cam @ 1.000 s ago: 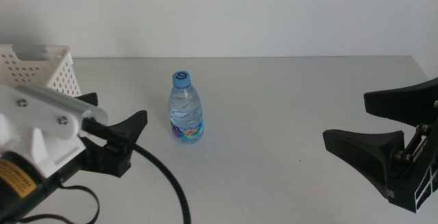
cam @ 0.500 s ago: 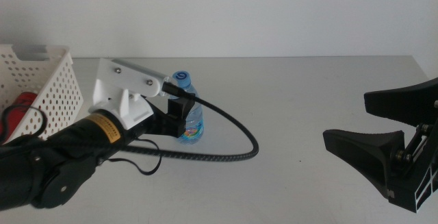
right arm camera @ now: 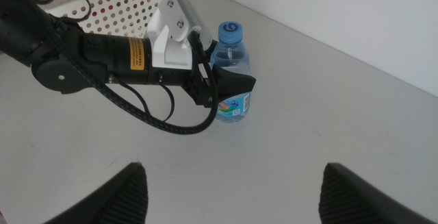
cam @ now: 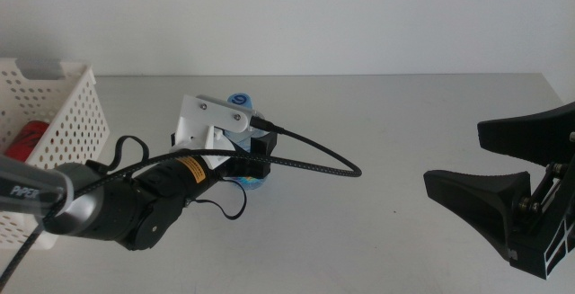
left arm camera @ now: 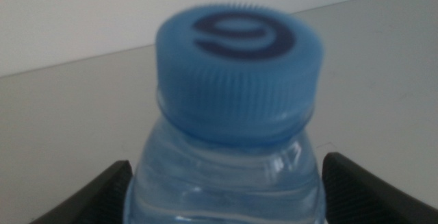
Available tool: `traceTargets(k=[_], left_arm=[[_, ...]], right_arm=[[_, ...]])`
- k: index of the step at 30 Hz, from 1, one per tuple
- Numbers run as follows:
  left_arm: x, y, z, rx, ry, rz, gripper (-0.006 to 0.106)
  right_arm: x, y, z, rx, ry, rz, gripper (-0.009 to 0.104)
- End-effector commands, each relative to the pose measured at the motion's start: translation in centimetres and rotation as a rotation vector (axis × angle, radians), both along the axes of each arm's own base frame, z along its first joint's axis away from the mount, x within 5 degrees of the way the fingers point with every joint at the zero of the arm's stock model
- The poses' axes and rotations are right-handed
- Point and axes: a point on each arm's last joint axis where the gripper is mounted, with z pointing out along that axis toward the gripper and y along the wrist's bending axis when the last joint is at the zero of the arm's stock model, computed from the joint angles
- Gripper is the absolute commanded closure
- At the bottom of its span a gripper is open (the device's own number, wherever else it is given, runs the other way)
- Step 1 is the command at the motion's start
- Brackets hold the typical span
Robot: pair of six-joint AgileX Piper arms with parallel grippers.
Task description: Use arms to grab the bottles and put them into the dustbin to the left of the table.
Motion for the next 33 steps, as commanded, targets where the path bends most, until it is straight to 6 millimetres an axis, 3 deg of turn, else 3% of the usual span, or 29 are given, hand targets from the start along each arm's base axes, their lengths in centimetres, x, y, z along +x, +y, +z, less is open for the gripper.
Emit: traceTargets(k=[1,4,7,12,16,22,24,29,33], left_arm=[[0.7,-0.2,1.9,-0.09,-0.125,0.016,0.007],[0.9,-0.2,1.1,-0.085,-0.137,0.021,0.009],[1.0,-0.1,1.0,-0.065,-0.145,0.029,0.023],[0.8,-0.3,1.2,-0.036,-0.138,-0.011,0.07],[0.1,0.2,3.2,0.012,-0.054,0.01,0.102],[-0.3,0.6,9.5,0.102,0.03,0.021,0.102],[0.1,1.7,11.8,0.139,0.096,0.064,0.102],[2.1,6.1,17.0,0.225,0.29,0.197,0.102],[2.1,10.1,20.7,0.414,0.39,0.17,0.102]], right_arm=[[0.2,-0.1,1.8,0.059,-0.09,-0.012,0.031],[0.2,-0.1,1.8,0.059,-0.09,-0.012,0.031],[0.2,-0.1,1.8,0.059,-0.09,-0.012,0.031],[0.2,-0.1,1.8,0.059,-0.09,-0.012,0.031],[0.2,-0.1,1.8,0.059,-0.09,-0.012,0.031],[0.2,-0.1,1.8,0.059,-0.09,-0.012,0.031],[0.2,-0.1,1.8,0.059,-0.09,-0.012,0.031],[0.2,-0.1,1.8,0.059,-0.09,-0.012,0.031],[0.2,-0.1,1.8,0.059,-0.09,-0.012,0.031]])
